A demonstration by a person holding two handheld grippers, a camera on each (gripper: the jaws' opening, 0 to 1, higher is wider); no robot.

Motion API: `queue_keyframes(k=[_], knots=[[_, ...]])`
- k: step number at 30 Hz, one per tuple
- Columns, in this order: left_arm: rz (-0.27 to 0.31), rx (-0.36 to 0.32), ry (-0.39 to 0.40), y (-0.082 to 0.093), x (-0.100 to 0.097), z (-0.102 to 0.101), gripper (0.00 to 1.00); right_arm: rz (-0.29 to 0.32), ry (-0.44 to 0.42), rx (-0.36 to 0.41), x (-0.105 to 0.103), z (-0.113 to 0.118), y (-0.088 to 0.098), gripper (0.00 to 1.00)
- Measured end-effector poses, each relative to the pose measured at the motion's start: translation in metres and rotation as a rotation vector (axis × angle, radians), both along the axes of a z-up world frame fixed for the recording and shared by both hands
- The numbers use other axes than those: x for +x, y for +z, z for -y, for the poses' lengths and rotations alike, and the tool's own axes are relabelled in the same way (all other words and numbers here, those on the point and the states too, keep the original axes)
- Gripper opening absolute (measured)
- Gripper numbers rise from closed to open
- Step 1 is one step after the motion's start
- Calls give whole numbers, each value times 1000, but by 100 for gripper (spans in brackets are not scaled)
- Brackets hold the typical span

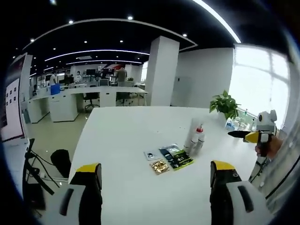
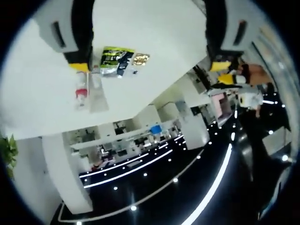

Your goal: Arrange the skincare products in the storage area until every visible bottle or jar stands upright without overlapping.

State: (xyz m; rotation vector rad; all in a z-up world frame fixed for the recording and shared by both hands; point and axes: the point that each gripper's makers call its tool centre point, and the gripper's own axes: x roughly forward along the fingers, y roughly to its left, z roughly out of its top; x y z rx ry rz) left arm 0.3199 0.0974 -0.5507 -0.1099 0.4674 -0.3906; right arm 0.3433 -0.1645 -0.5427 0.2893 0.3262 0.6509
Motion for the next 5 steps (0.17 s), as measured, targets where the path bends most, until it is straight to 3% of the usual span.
queue_keyframes(k=[5], knots=[[5,-14,6,2,-1,2,100,3,9,-11,-3,-2,1,99]])
